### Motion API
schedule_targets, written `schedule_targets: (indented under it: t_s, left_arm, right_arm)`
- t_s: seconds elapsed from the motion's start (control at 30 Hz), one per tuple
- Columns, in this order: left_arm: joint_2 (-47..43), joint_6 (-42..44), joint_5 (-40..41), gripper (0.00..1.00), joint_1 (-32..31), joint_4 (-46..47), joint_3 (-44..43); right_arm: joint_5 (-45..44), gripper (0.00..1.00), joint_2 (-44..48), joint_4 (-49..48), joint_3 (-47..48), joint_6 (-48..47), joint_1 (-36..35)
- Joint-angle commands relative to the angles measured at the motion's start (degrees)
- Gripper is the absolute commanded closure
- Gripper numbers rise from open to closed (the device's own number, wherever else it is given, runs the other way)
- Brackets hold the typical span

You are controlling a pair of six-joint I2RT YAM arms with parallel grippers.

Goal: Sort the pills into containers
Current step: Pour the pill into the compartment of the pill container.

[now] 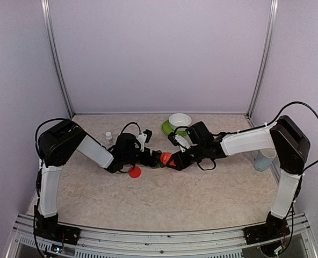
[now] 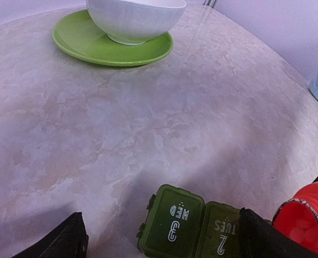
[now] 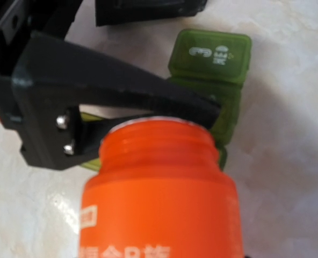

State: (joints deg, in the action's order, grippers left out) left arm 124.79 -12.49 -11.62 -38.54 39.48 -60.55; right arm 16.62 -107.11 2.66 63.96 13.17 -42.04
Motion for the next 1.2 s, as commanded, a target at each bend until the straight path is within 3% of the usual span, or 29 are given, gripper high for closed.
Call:
schedule_targets:
  t_s: [0.0, 1.17]
  left_arm:
    - [1.51, 0.49, -1.03, 0.06, 0.49, 0.07, -0.68]
    - [1.30, 0.91, -0.38, 0.06, 0.48, -0.29, -0.77]
  right_arm:
    - [-0.24, 0.81, -0.89, 2.09, 2.66, -0.07, 0.65]
    - [-0.09, 0.81, -5.01, 13.57, 10.48, -0.27, 0.65]
